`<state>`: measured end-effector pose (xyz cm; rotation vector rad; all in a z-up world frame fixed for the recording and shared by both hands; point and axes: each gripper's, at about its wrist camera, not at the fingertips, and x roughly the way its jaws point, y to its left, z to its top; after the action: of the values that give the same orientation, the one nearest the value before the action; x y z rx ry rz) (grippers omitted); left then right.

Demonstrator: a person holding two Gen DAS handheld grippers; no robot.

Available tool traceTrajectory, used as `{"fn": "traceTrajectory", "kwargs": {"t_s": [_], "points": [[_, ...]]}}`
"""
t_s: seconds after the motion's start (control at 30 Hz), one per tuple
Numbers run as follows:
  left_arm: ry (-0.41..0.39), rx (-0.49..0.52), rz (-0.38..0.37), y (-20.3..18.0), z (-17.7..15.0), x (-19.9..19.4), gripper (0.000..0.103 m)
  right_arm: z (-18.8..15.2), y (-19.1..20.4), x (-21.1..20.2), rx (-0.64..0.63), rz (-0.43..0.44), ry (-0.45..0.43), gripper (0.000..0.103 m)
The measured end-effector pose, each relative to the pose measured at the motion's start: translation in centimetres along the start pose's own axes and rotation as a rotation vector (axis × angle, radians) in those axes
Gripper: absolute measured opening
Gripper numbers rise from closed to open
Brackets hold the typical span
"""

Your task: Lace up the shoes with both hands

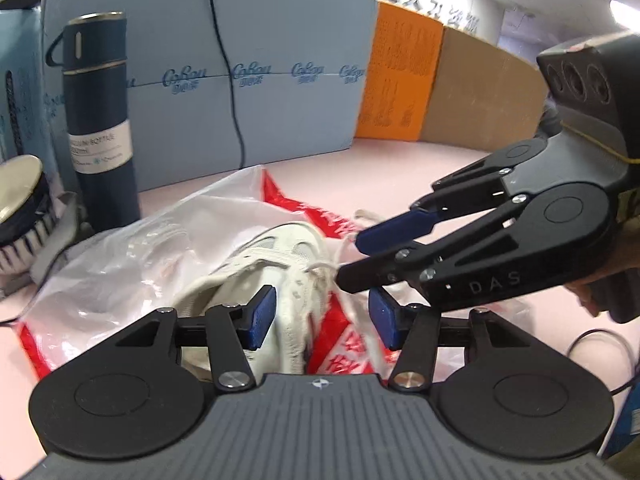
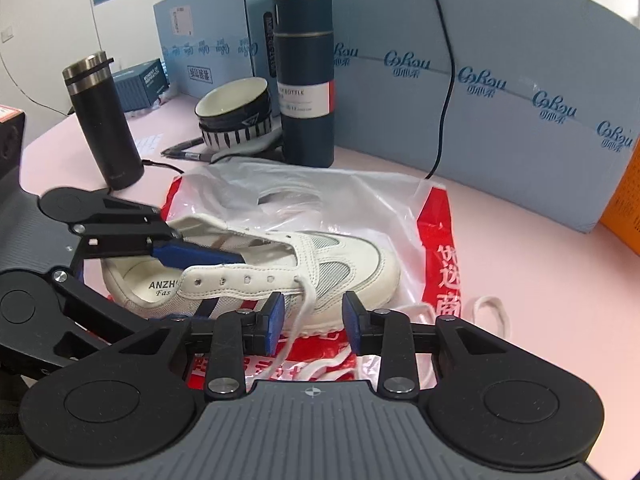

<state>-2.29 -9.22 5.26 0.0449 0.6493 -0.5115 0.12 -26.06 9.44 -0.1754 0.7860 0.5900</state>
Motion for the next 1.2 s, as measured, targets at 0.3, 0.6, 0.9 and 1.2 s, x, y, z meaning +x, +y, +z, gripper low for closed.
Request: {"fn": "traceTrajectory", "kwargs": {"t_s": [0.3,0.6,0.9,1.2], "points": [[0.028,-0.025,0.052,0.8,-0.2,0.2,0.022,0.4,1.2,1.0,-0.076,-0.047,0.024,0.006],[0.004,-0.033,-0.004,0.6,-0.1,-0.1,0.021,1.2,0.7,1.1,-0.061,-0.004,0.022,0.006],[0.002,-0.026,-0.003,0.4,-0.1,-0.1,0.025,1.2,-1.6,0.7,0.165,0.061,-0.023,0.006],[-0.020,0.025,-0.020,-0.5,-0.1,0.1,0.040,0.0,-1.6,0.7,0.190,-0.037,-0.019,0.007]]}}
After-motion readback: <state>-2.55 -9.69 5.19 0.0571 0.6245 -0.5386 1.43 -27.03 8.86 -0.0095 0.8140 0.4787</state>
